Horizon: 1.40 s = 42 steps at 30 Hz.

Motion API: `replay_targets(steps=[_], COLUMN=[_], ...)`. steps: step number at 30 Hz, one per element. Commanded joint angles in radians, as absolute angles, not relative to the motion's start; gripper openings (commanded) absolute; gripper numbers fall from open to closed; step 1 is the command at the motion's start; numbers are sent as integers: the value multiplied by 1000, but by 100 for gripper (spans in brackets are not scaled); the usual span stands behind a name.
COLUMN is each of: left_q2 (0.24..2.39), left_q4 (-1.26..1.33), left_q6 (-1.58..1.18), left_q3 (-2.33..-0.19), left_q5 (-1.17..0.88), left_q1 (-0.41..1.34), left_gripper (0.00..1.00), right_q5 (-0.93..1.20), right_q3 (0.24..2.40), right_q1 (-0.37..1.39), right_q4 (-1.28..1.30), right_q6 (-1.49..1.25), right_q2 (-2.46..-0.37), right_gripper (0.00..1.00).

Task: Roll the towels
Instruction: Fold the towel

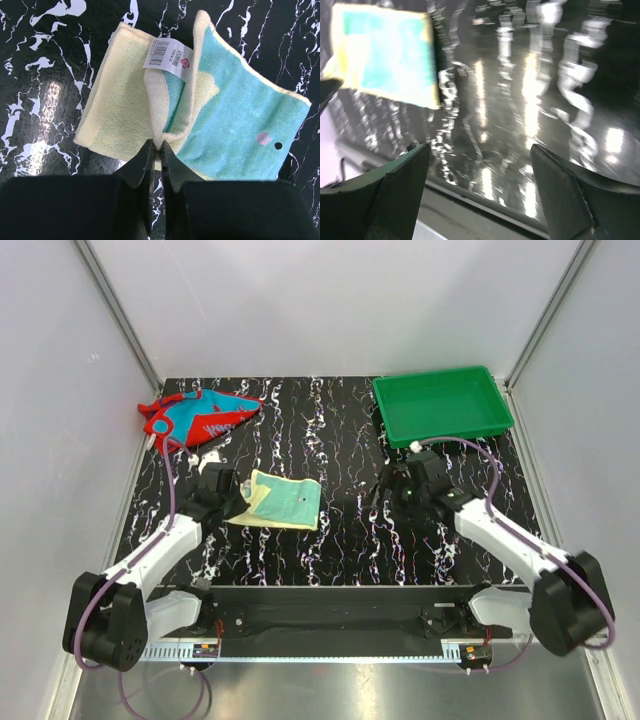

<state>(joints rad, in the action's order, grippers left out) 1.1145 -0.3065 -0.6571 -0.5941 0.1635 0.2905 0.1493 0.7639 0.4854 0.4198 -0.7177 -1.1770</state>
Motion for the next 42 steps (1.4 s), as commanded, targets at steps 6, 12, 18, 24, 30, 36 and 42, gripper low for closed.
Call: replay_targets(steps=[6, 12, 18, 24, 30, 36, 42], left_q2=[1086, 1069, 1063, 1057, 1062, 1029, 963], left_q4=[-285, -293, -284, -284, -275, -336, -371], left_q6=[-692, -690, -683, -678, -672, -618, -623], left_q3=[-560, -548, -528, -531, -535, -612, -589], left_q5=[187, 189, 192, 206, 204, 218, 255], left_q1=[290, 290, 290, 290, 290, 290, 290], left_gripper=[5, 2, 1, 0, 0, 0, 0], right_q5=[393, 397, 440, 456, 474, 408, 295], right_q3=[827, 900, 975, 1025, 1037, 1031, 1052], right_q1=[549, 549, 569, 612, 624, 621, 618], right_q4=[28, -121, -218, -239, -268, -180, -5], right_q6=[-719, -779, -828, -844, -865, -831, -767], right_q2=[-1497, -1713, -1876, -1988, -2052, -2017, -1954], right_gripper=[88, 72, 64, 55, 20, 9, 6])
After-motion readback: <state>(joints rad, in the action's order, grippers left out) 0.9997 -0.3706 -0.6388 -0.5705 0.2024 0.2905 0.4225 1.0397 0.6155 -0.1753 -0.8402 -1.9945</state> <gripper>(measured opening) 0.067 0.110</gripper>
